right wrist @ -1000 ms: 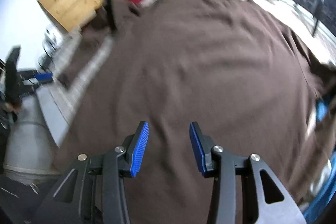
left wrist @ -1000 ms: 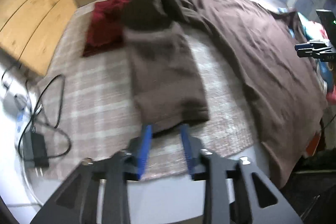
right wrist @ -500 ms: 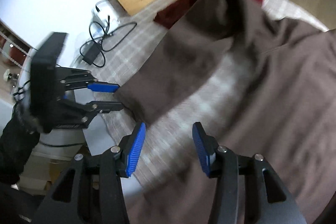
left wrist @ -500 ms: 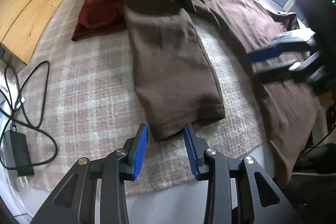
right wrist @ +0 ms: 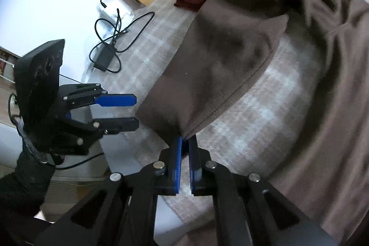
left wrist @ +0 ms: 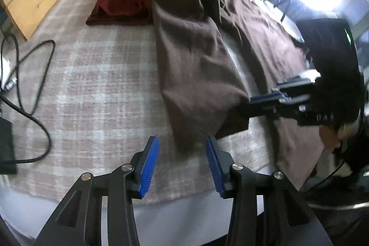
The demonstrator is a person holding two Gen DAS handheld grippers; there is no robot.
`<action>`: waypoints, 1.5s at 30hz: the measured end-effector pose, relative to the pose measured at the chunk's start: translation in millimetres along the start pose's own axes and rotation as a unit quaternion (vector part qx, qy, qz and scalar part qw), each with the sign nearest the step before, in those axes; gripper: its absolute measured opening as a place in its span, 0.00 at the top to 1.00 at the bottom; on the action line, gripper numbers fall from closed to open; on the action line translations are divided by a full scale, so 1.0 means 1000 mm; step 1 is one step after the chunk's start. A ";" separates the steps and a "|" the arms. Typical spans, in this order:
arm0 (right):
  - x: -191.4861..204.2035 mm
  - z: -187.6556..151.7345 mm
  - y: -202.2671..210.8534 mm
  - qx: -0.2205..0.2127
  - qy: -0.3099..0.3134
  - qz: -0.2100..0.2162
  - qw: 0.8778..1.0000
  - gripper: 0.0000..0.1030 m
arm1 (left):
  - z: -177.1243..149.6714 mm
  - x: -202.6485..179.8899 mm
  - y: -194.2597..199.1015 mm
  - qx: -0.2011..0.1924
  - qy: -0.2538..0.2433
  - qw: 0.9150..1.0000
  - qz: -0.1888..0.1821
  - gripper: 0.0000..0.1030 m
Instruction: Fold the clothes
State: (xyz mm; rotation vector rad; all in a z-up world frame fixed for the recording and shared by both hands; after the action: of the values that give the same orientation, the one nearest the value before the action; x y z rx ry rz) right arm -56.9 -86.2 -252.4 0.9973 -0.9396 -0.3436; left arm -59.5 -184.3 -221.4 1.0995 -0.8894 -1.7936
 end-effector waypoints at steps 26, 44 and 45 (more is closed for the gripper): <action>-0.132 0.114 0.115 -0.107 0.063 -0.175 0.977 0.66 | 0.082 0.058 0.177 -0.031 -0.121 0.912 0.391 0.97; -0.130 0.213 0.007 0.030 0.384 -0.213 0.898 0.32 | 0.058 0.066 0.151 0.055 -0.082 0.915 0.390 0.97; -0.130 0.215 0.008 0.030 0.388 -0.209 0.897 0.32 | 0.056 0.063 0.150 0.059 -0.082 0.916 0.389 0.97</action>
State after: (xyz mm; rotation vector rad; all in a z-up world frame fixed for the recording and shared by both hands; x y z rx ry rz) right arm -305.5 -120.2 -267.9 1.2546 -0.0027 -0.2346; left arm -85.1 -293.9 -91.1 0.5304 -1.3210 -1.1743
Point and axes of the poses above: each gripper's, at about its wrist camera, not at the fingertips, and y roughly against the way its jaws point, x to its left, z to its top, the point moved 8 cm from there along -y, roughly the way its jaws point, and after that the axes turned 7 degrees about -y, right-handed, at the moved point
